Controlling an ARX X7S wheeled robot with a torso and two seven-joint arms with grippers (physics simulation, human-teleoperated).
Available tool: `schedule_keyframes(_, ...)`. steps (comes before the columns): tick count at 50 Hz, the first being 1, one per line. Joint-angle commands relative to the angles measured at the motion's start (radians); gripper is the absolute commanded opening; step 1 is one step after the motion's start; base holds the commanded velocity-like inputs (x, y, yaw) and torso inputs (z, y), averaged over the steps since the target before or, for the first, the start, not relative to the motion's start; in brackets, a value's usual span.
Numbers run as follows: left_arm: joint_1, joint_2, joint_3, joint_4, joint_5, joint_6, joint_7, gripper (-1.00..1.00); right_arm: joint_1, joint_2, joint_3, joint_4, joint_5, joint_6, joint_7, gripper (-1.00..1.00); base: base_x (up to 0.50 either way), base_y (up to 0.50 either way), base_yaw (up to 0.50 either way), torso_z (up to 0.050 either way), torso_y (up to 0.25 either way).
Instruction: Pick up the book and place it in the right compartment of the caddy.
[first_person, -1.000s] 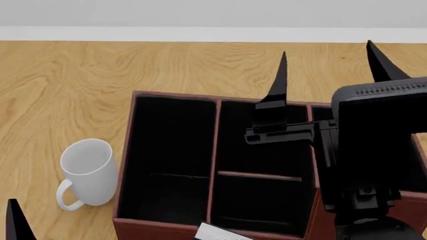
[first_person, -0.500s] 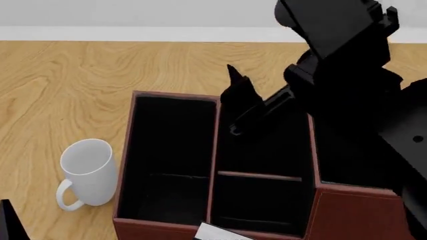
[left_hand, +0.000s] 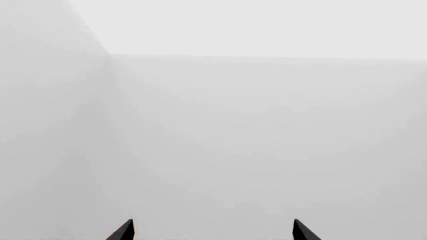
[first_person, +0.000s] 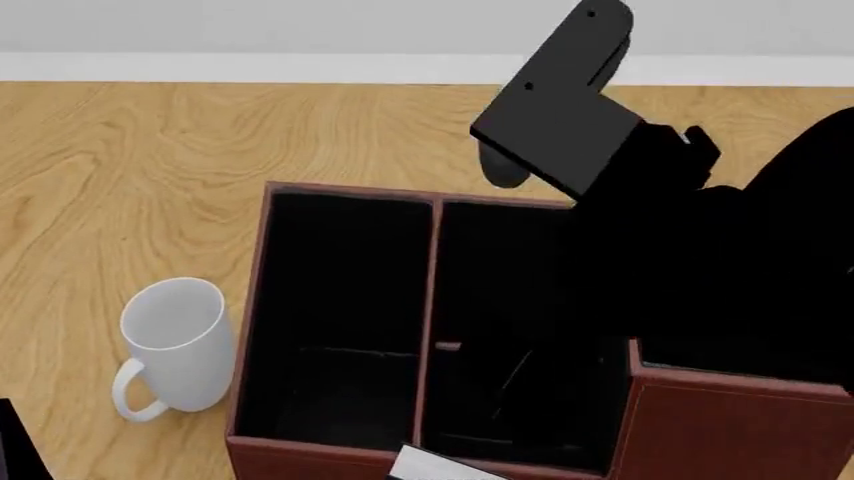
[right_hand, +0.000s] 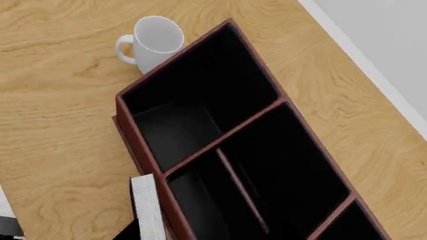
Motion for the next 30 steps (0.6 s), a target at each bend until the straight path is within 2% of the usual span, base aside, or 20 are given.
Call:
schedule_keyframes(1,-0.003,-0.008,0.006,-0.002,-0.011,-0.002,-0.005,1.00,0.051,0.049,-0.172,-0.016,0.023,-0.013,-0.084,1.00,0.00,0.00,0.00,0.000,0.000)
schedule_keyframes(16,-0.006,-0.015,0.011,-0.004,-0.019,-0.011,-0.016,1.00,0.030,0.057,-0.247,-0.054,0.037,-0.036,-0.107,1.00,0.00,0.00,0.00,0.000,0.000)
schedule_keyframes(30,-0.010,-0.018,0.015,-0.007,-0.001,-0.020,-0.029,1.00,0.005,0.010,-0.353,-0.003,-0.056,-0.127,-0.160,1.00,0.00,0.00,0.00,0.000,0.000)
